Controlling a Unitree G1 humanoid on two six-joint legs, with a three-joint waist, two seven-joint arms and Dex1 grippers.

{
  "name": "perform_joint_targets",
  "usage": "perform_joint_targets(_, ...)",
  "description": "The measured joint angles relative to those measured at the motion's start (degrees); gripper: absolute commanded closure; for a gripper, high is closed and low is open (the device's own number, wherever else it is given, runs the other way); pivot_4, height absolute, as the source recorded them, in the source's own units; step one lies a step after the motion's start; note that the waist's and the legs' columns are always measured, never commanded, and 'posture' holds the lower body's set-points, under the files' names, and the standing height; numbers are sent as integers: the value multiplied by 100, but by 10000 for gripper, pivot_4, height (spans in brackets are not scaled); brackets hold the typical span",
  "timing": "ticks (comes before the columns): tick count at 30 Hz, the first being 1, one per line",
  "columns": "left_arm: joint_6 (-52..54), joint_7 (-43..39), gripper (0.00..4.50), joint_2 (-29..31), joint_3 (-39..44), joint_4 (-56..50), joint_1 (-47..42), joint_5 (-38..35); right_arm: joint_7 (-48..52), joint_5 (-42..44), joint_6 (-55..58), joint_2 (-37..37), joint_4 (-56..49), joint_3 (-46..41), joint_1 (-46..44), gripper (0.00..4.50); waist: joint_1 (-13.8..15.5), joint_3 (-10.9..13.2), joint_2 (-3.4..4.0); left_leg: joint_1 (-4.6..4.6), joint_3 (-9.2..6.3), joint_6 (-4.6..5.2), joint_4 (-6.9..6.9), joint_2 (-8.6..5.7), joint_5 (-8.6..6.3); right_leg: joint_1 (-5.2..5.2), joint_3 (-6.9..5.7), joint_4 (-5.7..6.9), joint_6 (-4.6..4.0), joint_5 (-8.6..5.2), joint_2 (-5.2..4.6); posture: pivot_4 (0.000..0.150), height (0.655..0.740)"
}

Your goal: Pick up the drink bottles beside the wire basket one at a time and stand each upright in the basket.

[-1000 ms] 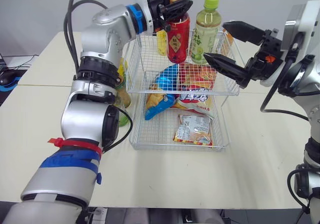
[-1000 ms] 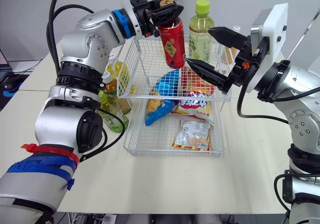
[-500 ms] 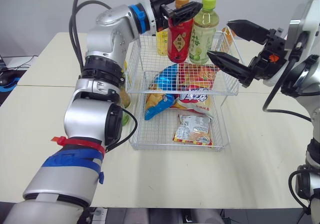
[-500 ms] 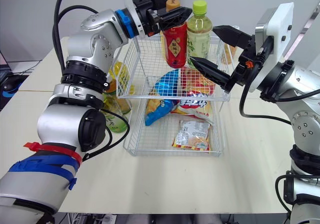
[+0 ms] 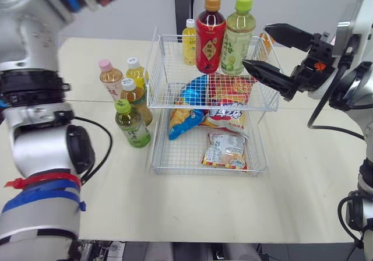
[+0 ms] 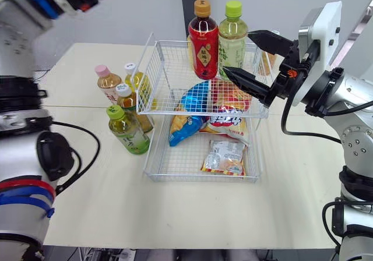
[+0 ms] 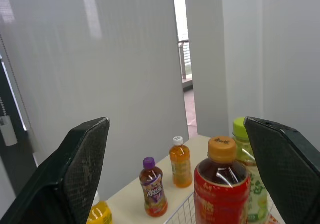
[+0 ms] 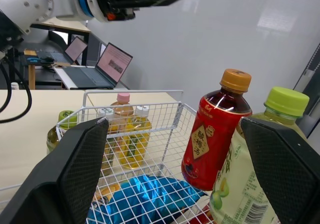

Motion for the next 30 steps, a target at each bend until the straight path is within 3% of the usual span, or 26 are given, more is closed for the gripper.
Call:
perform_joint_targets(5, 204, 253, 217, 1033, 808, -177, 991, -55, 15, 0, 0, -102, 61, -81, -10, 0, -8, -7, 12, 6, -1, 0, 7, 1, 0, 3, -3, 12, 0, 0, -1, 1500, 7400)
perform_joint_targets(9, 169, 574, 217, 1442, 1769, -186, 2775, 2, 78, 6, 6, -294, 97, -195, 20, 0, -16, -9, 14, 8, -3, 1, 8, 5, 0, 3, -7, 15, 0, 0, -2, 1500, 7400)
perform_joint_targets(12, 41, 687, 217, 1251, 2125, -438, 4188, 41, 197, 109, 7, -307, 108, -217, 24, 0, 11, -10, 12, 7, -2, 1, 10, 7, 0, 3, -5, 17, -1, 0, -5, 1500, 7400)
perform_joint_targets(19, 67, 1010, 217, 498, 2759, -1871, 6221, -230, 874, 470, 90, -94, 276, 371, -417, 0, 20, -18, -2, 7, -9, 1, 10, 8, -1, 4, -7, 17, -2, 1, -10, 1500, 7400)
perform_joint_targets(25, 335, 1494, 217, -148, 3256, -3042, 7099, -743, 1460, 565, 164, 66, 659, 758, -721, 0, 18, -18, -3, 8, -9, 2, 10, 7, -1, 6, -6, 19, -2, 1, -9, 1500, 7400)
perform_joint_targets(30, 422, 1821, 217, -327, 3314, -3617, 7434, -1029, 1645, 468, 138, 199, 871, 861, -764, 0, 30, -19, -3, 8, -15, 1, 10, 5, -1, 7, -7, 19, -2, 1, -8, 1500, 7400)
